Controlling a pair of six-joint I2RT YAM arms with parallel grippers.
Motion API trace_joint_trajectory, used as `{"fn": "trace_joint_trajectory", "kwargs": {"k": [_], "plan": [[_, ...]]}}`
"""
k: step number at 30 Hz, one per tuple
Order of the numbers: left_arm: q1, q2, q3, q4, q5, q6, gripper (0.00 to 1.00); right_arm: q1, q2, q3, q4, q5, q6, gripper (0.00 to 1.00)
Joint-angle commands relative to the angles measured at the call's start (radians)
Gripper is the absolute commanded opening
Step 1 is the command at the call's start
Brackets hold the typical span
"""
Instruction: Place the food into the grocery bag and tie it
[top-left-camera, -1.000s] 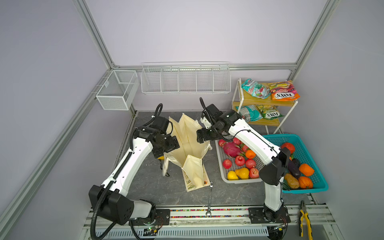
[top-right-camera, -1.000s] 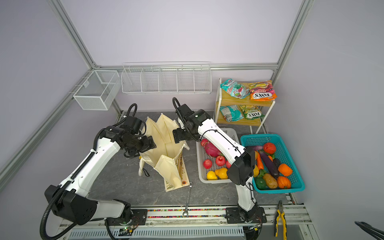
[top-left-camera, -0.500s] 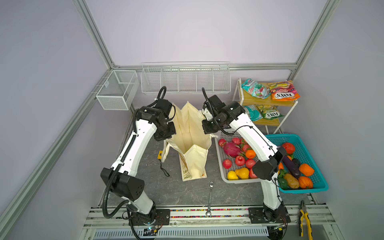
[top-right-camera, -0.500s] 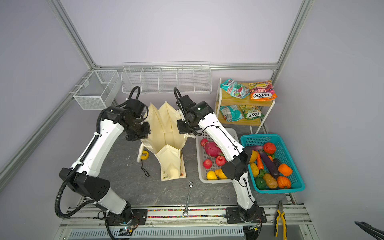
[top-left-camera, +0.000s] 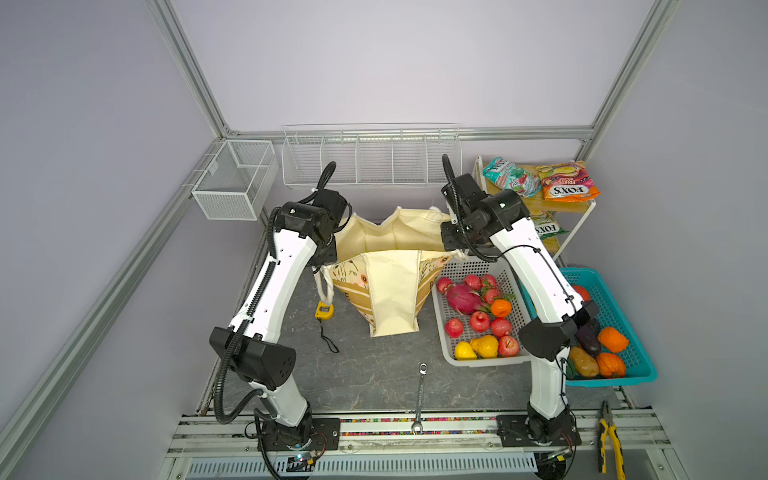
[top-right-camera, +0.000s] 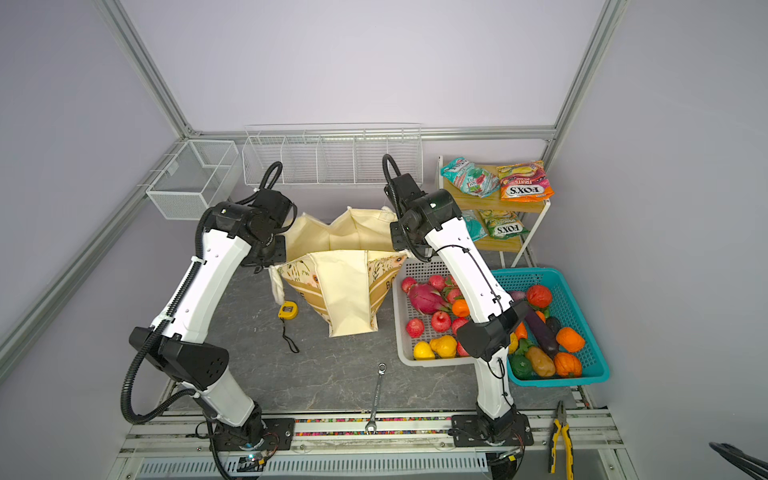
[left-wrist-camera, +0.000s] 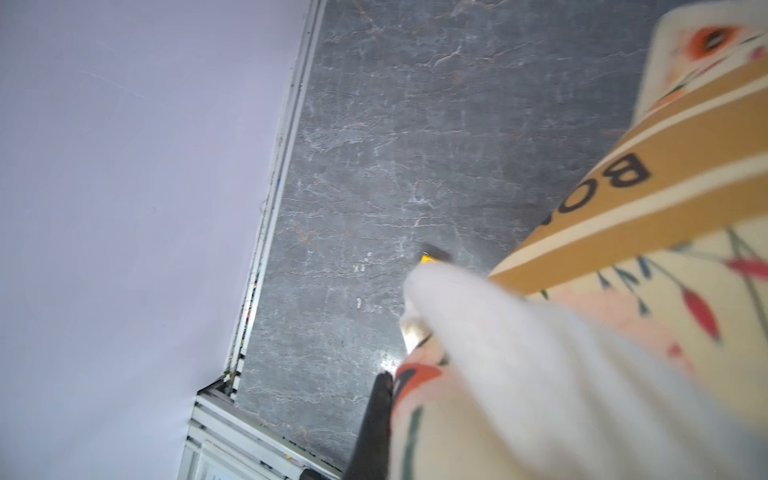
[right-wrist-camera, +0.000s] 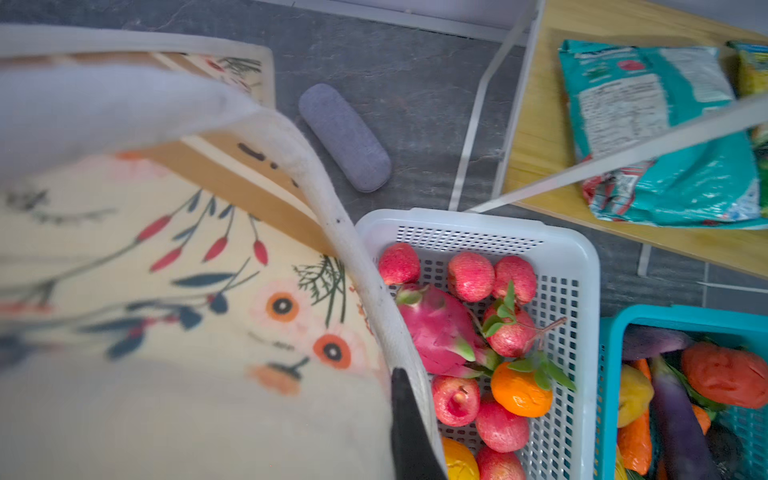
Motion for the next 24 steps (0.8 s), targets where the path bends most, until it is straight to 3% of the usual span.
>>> {"fn": "trace_joint_trajectory", "kwargs": {"k": [1, 5, 8, 10, 15, 19, 24], "plan": [[0.096, -0.057, -0.052, -0.204, -0.347, 0.019, 0.0, -0.101, -0.123, -0.057, -0.072, 0.175, -0.067, 0.07], [0.169, -0.108, -0.128, -0.184, -0.412, 0.02, 0.0, -0.15, -0.164, -0.111, -0.072, 0.176, -0.068, 0.07], [0.198, -0.131, -0.157, -0.155, -0.367, 0.042, 0.0, -0.157, -0.171, -0.117, -0.066, 0.128, -0.064, 0.07], [0.194, -0.132, -0.145, -0.132, -0.255, 0.058, 0.0, -0.152, -0.164, -0.112, -0.061, 0.052, -0.054, 0.07], [0.141, -0.115, -0.05, -0.085, 0.183, 0.046, 0.0, -0.091, -0.081, -0.037, -0.092, -0.217, -0.028, 0.07], [0.089, -0.118, -0.032, -0.042, 0.386, -0.005, 0.06, -0.017, 0.007, 0.046, -0.155, -0.327, 0.009, 0.1], [0.072, -0.139, -0.101, 0.025, 0.506, -0.036, 0.07, 0.057, -0.025, -0.13, -0.008, -0.385, 0.09, 0.1]]}}
